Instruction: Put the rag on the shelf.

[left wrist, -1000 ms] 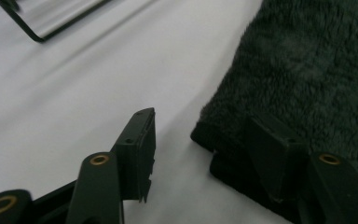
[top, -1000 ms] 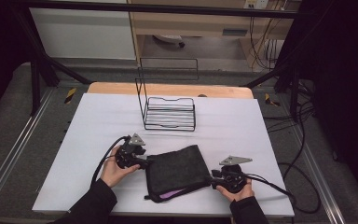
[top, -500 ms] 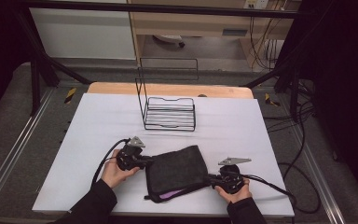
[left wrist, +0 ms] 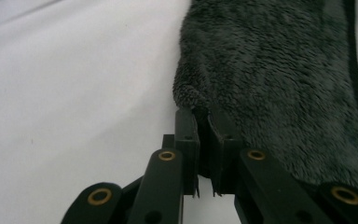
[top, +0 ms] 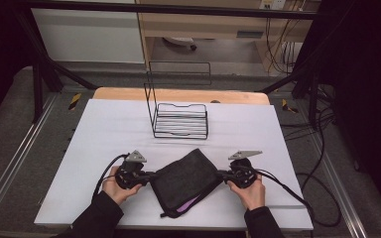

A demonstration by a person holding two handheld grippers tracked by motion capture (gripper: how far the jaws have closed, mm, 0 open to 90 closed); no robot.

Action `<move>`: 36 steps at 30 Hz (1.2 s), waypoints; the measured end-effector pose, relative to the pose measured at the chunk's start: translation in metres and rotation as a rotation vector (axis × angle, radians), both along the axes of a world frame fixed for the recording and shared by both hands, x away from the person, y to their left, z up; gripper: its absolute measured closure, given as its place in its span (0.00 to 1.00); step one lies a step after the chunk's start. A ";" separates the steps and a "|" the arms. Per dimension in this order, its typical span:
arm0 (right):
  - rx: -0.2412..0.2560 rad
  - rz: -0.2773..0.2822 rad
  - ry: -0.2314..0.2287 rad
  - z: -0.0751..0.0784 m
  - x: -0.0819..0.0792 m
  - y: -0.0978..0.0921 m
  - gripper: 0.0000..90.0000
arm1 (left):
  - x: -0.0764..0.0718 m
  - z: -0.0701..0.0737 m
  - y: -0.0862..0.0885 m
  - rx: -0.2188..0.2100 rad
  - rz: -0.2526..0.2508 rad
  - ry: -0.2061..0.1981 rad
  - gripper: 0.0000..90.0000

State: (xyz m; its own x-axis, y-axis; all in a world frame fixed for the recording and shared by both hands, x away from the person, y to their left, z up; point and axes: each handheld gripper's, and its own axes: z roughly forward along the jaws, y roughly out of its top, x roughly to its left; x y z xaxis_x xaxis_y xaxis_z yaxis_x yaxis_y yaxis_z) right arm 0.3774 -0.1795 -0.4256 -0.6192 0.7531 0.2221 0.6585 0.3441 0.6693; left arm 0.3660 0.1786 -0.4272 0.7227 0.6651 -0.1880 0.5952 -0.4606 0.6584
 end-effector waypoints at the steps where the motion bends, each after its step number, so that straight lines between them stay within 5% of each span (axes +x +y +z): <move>1: -0.013 0.011 -0.009 0.001 0.005 0.002 0.93 | -0.005 0.000 0.001 0.001 0.006 -0.002 0.92; 6: -0.049 0.050 -0.038 0.003 0.030 0.022 0.93 | -0.031 0.000 0.004 -0.005 0.030 -0.001 0.92; 10: -0.084 0.052 -0.029 -0.004 0.036 0.030 0.93 | -0.038 -0.003 0.004 0.002 0.053 -0.002 0.90; 13: -0.082 0.040 -0.048 -0.009 0.035 0.028 0.86 | -0.034 0.001 0.006 0.018 0.049 -0.007 0.81; 16: 0.016 -0.035 -0.057 -0.002 0.029 0.018 0.70 | -0.024 0.009 0.006 0.019 0.053 -0.036 0.62; 19: 0.004 -0.077 -0.065 -0.006 0.027 0.018 0.62 | -0.010 0.011 0.002 0.053 0.045 -0.065 0.60; 21: -0.020 -0.094 -0.064 -0.013 0.025 0.019 0.60 | -0.001 0.007 0.000 0.055 0.024 -0.038 0.60; 25: 0.014 -0.137 -0.036 -0.024 0.023 0.018 0.61 | -0.002 -0.007 -0.002 0.075 -0.053 0.030 0.68; 29: 0.039 -0.149 -0.014 -0.026 0.020 0.021 0.73 | -0.007 -0.010 0.003 0.026 -0.039 0.078 0.77; 36: 0.089 -0.118 0.027 -0.023 0.028 0.021 0.91 | -0.013 -0.006 0.002 0.026 -0.016 0.107 0.91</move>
State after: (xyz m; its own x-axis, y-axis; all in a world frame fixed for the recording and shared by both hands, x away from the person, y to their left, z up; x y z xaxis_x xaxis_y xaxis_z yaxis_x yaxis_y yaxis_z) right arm 0.4055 -0.1582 -0.4490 -0.5204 0.7970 0.3065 0.7092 0.2035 0.6750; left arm 0.3534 0.1804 -0.4334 0.7100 0.6593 -0.2474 0.6539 -0.4867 0.5793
